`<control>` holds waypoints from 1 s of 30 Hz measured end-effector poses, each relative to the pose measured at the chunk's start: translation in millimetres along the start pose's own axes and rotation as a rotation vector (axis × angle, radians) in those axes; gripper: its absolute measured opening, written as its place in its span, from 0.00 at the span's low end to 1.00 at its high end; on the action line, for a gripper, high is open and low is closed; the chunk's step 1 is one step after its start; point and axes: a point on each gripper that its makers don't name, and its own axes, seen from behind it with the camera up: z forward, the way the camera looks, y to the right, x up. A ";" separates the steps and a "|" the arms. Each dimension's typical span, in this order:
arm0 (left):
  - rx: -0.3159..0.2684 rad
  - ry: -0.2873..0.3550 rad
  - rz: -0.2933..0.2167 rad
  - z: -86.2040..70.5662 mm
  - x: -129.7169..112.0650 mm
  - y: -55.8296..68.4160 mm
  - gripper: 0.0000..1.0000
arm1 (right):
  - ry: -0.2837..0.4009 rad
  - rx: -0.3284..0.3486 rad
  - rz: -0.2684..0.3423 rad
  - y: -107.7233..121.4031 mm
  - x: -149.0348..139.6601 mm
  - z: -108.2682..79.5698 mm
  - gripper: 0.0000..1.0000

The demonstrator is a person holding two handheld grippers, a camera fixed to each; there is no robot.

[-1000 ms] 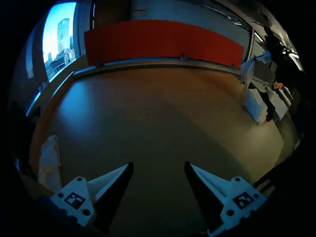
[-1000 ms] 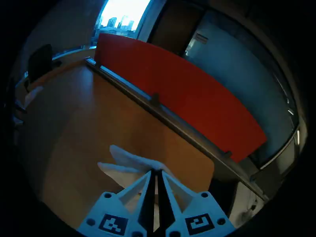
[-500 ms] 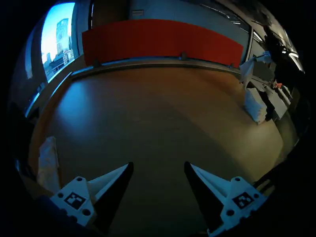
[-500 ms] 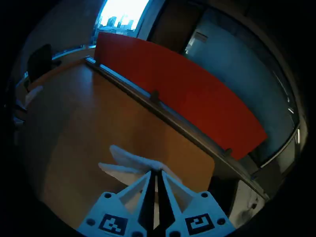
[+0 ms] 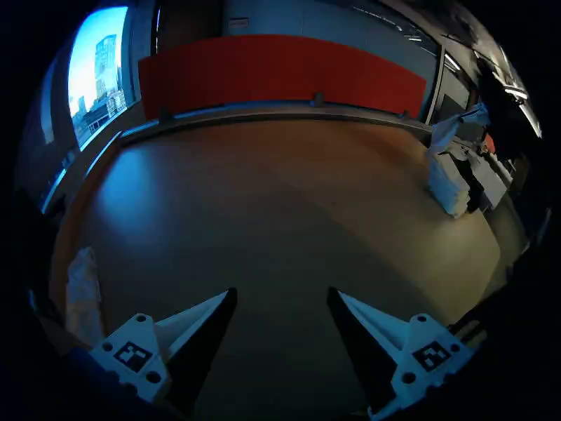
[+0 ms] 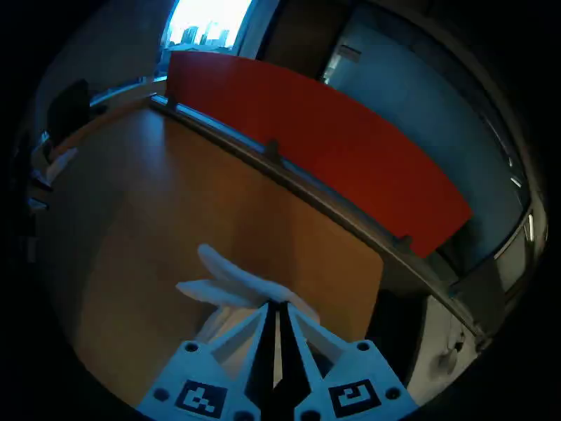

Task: Fold towel

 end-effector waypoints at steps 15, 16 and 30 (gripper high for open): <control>-0.014 -0.011 0.013 -2.8 -8.3 6.2 0.96 | -0.072 -0.012 0.028 -5.4 -68.0 -18.0 0.03; -0.015 -0.011 0.013 -3.0 -8.4 6.3 0.96 | -0.075 -0.010 0.032 -6.9 -71.4 -18.7 0.03; -0.018 -0.017 0.024 -5.1 -10.6 5.3 0.95 | -0.190 -0.036 0.086 -13.2 -145.7 -21.0 0.03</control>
